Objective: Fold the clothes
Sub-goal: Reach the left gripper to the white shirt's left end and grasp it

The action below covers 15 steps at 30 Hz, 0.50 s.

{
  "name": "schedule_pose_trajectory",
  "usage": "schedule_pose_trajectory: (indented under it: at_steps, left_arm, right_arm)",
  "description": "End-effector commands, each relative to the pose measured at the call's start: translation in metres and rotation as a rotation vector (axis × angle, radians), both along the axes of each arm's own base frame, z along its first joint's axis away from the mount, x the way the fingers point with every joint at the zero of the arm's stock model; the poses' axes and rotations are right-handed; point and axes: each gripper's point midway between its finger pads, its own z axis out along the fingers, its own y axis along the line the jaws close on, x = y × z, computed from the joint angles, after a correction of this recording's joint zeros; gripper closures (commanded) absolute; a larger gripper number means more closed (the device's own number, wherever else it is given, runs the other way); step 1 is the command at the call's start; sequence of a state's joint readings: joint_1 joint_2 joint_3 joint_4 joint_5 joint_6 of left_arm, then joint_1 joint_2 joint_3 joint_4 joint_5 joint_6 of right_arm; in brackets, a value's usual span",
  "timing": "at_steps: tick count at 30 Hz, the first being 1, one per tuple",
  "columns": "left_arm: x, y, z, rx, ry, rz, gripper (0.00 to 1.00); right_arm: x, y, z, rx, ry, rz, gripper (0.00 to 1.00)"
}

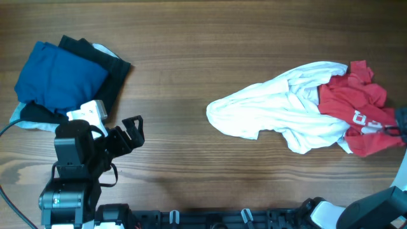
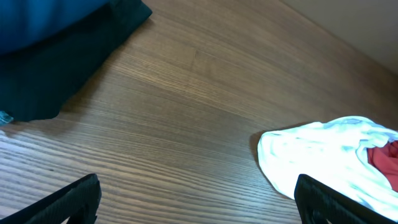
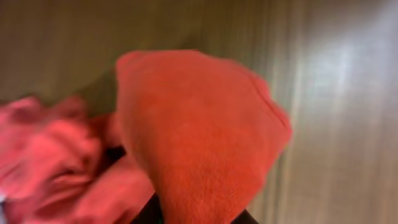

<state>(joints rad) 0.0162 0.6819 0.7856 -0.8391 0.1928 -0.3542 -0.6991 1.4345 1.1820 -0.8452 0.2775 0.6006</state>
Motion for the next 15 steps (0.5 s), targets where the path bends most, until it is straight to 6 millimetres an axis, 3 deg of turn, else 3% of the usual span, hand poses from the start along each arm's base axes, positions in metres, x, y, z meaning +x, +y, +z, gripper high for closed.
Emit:
schedule_pose_trajectory:
  at_steps: [1, 6, 9, 12, 15]
  left_arm:
    - [0.001, -0.001, 0.009, -0.015, -0.02, -0.001, 0.0]
    - [0.005, -0.02, 0.02, -0.089, -0.064, -0.09, 0.0]
    - [0.014, -0.026, 0.027, -0.104, -0.1, -0.119, 0.0]
    - [0.027, -0.045, 0.013, -0.14, -0.035, -0.163, 0.0]
    - [0.038, -0.077, -0.008, -0.142, 0.039, -0.269, 0.0]
  right_arm:
    - [0.047, 0.04, -0.002, 0.143, -0.137, 0.361, 0.71]
    - [0.038, 0.05, -0.009, 0.199, -0.109, 0.349, 0.77]
    - [0.036, 0.057, -0.012, 0.233, -0.104, 0.359, 0.74]
    - [0.041, 0.07, -0.012, 0.257, -0.106, 0.434, 0.68]
    - [0.047, 0.085, -0.014, 0.258, -0.075, 0.521, 0.59]
